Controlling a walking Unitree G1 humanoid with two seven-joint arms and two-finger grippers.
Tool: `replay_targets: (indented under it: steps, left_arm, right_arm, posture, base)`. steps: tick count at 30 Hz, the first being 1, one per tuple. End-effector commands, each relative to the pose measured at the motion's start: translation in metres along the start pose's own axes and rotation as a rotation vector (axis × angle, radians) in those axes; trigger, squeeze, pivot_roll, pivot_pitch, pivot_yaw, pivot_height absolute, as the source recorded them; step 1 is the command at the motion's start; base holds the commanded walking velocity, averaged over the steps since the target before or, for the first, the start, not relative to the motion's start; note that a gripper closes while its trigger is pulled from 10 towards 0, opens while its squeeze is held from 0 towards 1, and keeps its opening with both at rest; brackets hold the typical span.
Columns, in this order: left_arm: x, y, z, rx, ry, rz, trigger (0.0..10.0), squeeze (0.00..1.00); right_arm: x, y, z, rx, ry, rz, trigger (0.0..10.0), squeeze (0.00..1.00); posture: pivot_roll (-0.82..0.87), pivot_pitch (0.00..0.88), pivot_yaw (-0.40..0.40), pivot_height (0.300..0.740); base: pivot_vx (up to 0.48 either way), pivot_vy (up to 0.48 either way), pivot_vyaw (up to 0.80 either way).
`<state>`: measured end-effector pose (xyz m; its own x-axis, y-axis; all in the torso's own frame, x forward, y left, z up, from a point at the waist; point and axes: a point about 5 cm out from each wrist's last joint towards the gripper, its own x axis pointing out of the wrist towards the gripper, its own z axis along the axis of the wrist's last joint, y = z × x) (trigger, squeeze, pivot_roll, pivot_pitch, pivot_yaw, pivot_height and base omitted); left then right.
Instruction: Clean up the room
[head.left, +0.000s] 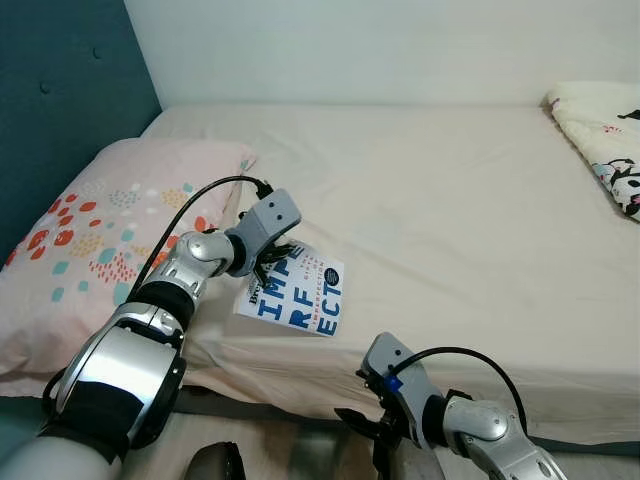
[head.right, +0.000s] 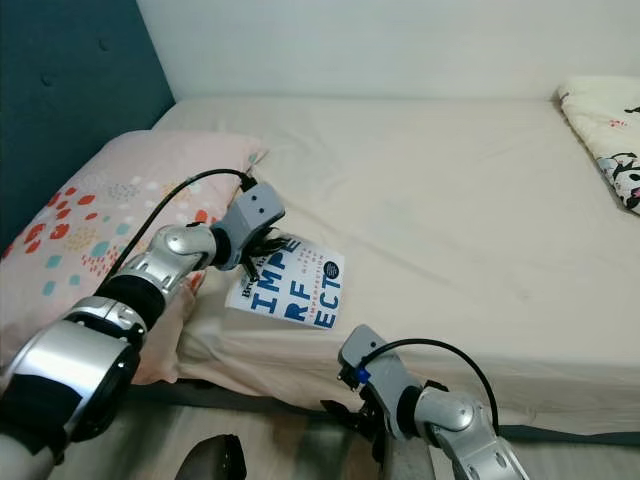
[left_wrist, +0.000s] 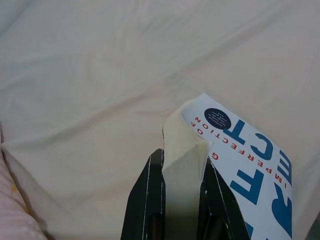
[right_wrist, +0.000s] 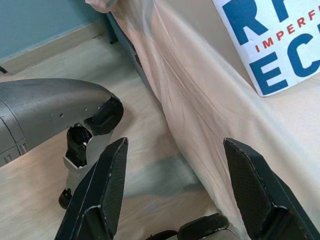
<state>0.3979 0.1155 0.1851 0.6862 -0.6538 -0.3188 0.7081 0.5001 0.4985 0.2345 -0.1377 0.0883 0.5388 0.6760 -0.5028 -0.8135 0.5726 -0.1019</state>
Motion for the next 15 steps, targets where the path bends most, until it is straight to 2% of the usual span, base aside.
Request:
replay_targets:
  steps: [1, 6, 7, 8, 11, 12, 15]
  left_arm:
    - [0.001, -0.007, -0.008, 0.017, 0.052, -0.039, 10.0, 0.00]
    - [0.002, -0.006, -0.010, 0.019, 0.074, -0.020, 10.0, 0.02]
    - [0.001, -0.005, -0.011, 0.016, 0.077, -0.007, 10.0, 0.70]
    - [0.001, -0.004, -0.011, 0.010, 0.078, 0.007, 10.0, 1.00]
    - [0.001, 0.001, -0.009, 0.034, 0.086, 0.067, 10.0, 1.00]
    - [0.001, 0.003, -0.007, 0.038, 0.079, 0.094, 10.0, 0.00]
    - [0.000, 0.009, 0.000, 0.036, 0.056, 0.129, 10.0, 0.00]
  right_arm:
    - [0.000, 0.002, 0.001, 0.001, -0.001, 0.003, 10.0, 0.00]
    - [0.000, 0.001, 0.003, -0.001, -0.006, 0.002, 10.0, 0.00]
    - [0.000, 0.001, 0.003, -0.001, -0.009, 0.000, 10.0, 0.00]
    - [0.000, 0.001, 0.004, -0.002, -0.011, -0.001, 10.0, 0.00]
    - [0.000, 0.000, 0.004, -0.003, -0.013, -0.003, 10.0, 0.00]
    - [0.000, 0.000, 0.005, -0.004, -0.014, -0.003, 10.0, 0.00]
    - [0.000, 0.000, 0.005, -0.006, -0.014, -0.002, 10.0, 0.00]
  posture:
    - [-0.07, 0.170, 0.043, 0.579]
    - [-0.07, 0.170, 0.044, 0.579]
    - [-0.07, 0.170, 0.044, 0.579]
    - [-0.07, 0.170, 0.043, 0.579]
    - [-0.07, 0.169, 0.041, 0.579]
    - [-0.07, 0.169, 0.039, 0.579]
    - [-0.07, 0.169, 0.038, 0.579]
  base:
    - [0.000, 0.000, 0.00]
    - [0.000, 0.000, 0.00]
    - [0.000, 0.000, 0.00]
    - [0.000, 0.000, 0.00]
    - [0.000, 0.000, 0.00]
    - [0.000, 0.000, 0.00]
    - [0.000, 0.000, 0.00]
